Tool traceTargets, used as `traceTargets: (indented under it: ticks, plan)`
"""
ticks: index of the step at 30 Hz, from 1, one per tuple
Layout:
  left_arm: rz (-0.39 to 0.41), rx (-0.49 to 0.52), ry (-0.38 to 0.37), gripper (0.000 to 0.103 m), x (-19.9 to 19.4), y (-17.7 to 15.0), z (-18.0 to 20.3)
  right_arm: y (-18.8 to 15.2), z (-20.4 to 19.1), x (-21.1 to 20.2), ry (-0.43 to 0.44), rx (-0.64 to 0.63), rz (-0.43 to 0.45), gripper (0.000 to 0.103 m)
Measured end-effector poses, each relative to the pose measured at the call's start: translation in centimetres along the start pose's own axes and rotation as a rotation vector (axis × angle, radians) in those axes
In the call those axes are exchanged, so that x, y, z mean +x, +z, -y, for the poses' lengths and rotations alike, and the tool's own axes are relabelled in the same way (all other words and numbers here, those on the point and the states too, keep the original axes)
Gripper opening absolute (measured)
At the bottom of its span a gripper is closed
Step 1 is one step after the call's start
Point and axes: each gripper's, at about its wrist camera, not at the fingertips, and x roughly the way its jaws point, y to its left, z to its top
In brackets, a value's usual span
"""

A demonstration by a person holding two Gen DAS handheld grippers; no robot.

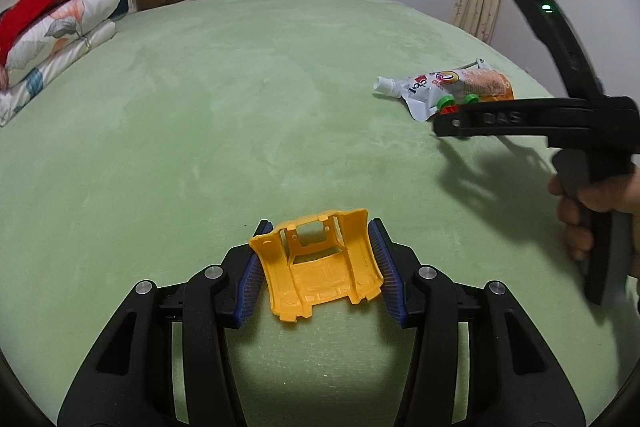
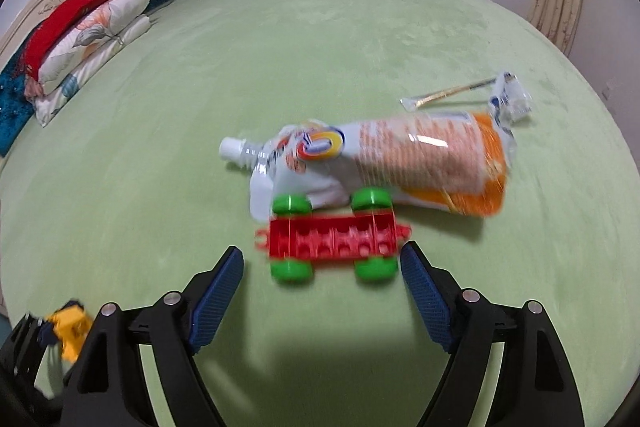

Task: Collect trash
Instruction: 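Grasp the red toy car with the right tool, then lower the yellow piece and red car into the orange bucket and release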

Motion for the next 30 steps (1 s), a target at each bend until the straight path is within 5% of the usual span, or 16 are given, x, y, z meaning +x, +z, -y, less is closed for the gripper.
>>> traceTargets:
  ticks: [14, 30]
  plan:
    - [-0.002, -0.001, -0.024, 0.048, 0.1, 0.1, -0.3, 0.1, -0.4, 1.1, -0.028, -0.021, 0.006, 0.073]
    - [-0.005, 0.02, 0.007, 0.048, 0.2, 0.1, 0.3, -5.8, 0.6, -4.4, -0.012, 0.007, 0.02, 0.073]
